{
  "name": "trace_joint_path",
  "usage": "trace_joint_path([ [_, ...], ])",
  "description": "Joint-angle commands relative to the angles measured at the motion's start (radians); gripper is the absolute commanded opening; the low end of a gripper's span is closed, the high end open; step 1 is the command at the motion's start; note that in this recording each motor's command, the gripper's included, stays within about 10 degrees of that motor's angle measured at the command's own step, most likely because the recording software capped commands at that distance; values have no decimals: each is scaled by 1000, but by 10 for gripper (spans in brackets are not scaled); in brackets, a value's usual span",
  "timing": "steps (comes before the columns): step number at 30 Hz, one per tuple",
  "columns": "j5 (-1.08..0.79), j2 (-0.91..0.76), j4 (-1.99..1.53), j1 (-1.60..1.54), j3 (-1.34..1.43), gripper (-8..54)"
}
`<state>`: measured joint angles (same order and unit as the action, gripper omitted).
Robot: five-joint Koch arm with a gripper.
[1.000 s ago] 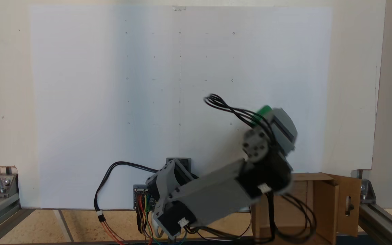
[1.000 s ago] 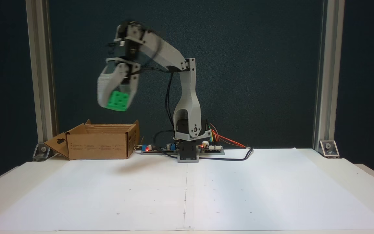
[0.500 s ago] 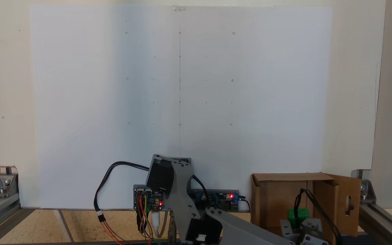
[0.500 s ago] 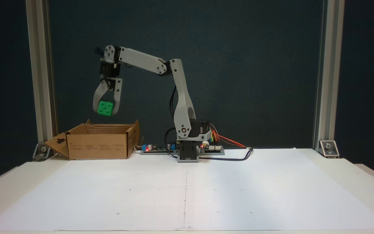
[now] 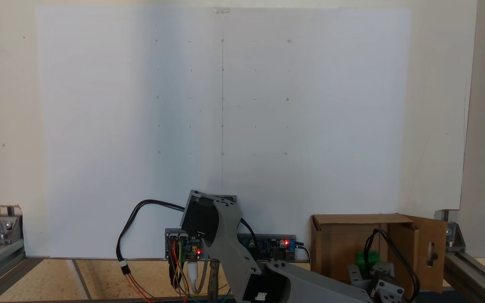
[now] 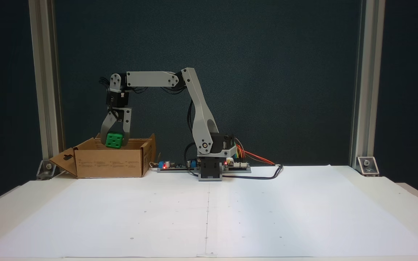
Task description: Grasp a green dice and put it in the bin.
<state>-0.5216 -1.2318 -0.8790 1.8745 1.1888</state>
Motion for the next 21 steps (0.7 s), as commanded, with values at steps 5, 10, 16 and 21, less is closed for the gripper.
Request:
trace_joint_path([
  [5, -60, -11, 20, -2, 6, 438],
  [10, 160, -184, 18, -147, 5, 438],
  [16, 441, -430, 20, -593, 3, 432],
  [21, 600, -489, 20, -955, 15, 436],
])
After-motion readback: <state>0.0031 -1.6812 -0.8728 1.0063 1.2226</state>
